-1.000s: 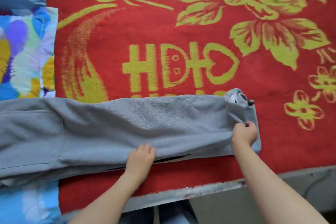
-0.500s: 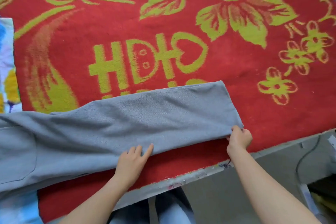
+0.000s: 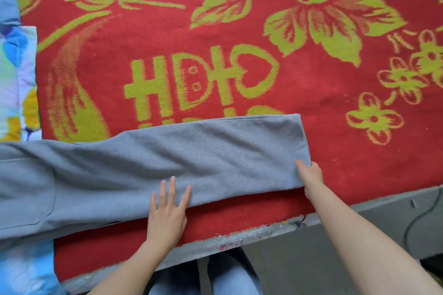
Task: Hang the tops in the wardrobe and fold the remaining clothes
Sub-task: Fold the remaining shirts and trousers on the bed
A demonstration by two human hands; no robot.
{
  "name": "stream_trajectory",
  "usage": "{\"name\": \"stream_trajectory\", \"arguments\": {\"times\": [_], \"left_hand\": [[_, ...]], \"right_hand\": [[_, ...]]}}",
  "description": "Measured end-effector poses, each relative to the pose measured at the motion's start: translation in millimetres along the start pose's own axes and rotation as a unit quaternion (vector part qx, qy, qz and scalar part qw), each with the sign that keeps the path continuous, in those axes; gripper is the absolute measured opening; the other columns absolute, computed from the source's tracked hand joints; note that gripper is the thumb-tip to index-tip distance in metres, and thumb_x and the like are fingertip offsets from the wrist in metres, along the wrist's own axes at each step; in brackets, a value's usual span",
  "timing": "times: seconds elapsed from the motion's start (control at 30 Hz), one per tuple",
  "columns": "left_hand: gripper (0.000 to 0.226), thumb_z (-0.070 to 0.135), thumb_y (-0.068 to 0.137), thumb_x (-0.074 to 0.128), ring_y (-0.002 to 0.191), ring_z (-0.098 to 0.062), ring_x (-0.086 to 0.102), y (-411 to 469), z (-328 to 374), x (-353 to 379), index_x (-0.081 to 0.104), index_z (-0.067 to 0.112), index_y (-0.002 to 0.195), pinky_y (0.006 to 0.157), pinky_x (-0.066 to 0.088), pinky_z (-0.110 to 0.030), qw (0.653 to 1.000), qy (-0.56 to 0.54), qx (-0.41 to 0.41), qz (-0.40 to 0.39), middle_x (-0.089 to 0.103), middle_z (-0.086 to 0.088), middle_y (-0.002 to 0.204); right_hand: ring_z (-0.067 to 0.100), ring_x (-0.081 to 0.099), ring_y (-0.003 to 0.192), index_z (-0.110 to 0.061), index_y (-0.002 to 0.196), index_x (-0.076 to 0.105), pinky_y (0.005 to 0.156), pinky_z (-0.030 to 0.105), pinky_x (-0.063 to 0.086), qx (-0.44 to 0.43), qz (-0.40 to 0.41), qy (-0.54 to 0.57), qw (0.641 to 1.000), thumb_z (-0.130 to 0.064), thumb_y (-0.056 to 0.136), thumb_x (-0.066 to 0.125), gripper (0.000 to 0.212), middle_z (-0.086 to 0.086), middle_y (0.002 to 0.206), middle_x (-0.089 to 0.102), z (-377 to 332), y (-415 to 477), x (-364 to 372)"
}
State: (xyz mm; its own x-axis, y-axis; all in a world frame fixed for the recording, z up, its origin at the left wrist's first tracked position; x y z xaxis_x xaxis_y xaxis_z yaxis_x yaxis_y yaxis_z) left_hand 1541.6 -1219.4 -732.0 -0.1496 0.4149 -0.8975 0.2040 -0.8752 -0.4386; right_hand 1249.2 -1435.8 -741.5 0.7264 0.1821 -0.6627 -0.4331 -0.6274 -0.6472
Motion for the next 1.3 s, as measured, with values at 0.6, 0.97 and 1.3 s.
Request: {"name": "stream_trajectory", "arguments": {"times": [0.6, 0.97, 1.3], "left_hand": [[0.096, 0.029, 0.052, 0.084, 0.129, -0.047, 0.038, 13.9, 49.7, -27.6, 0.046, 0.022, 0.139, 0.092, 0.038, -0.065, 0.996, 0.0, -0.008, -0.089, 0.038, -0.022, 0.145], [0.072, 0.035, 0.093, 0.042, 0.142, -0.03, 0.013, -3.2, 5.2, -18.2, -0.003, 0.036, 0.149, 0.112, 0.011, -0.05, 0.982, -0.022, -0.041, -0.182, 0.003, -0.007, 0.158], [0.081, 0.024, 0.051, 0.084, 0.097, -0.038, 0.063, 13.9, 1.7, -32.1, 0.057, 0.007, 0.125, 0.075, 0.051, -0.049, 0.995, -0.068, -0.065, -0.031, 0.062, -0.019, 0.119]], "right_hand": [[0.037, 0.058, 0.106, 0.004, 0.113, 0.06, 0.09, 0.04, 0.044, -0.073, 0.144, 0.002, 0.987, -0.007, 0.077, 0.07, 0.04, 0.023, 0.114, 0.062, -46.0, 34.4, -100.5], [0.032, 0.055, 0.086, -0.002, 0.094, 0.06, 0.078, 0.035, 0.041, -0.512, 0.197, 0.073, 0.833, -0.005, 0.076, 0.059, 0.019, 0.018, 0.091, 0.06, -121.6, -125.7, -24.2], [0.021, 0.035, 0.133, -0.015, 0.141, 0.037, 0.106, 0.034, 0.029, -0.424, -0.224, -0.284, 0.83, -0.033, 0.092, 0.056, 0.056, 0.005, 0.144, 0.039, -39.6, -151.2, 103.1]]}}
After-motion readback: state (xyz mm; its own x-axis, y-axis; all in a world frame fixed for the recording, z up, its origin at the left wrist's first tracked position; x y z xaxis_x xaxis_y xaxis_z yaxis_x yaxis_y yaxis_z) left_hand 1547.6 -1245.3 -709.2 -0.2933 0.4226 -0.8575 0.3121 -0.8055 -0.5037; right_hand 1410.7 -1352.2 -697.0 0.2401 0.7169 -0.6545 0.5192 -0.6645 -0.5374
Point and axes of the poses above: each hand's wrist, its own y-axis towards the middle knuckle, its own x-axis out of the palm, z = x × y, the point moved 4 cm from there along y, towards the middle knuckle
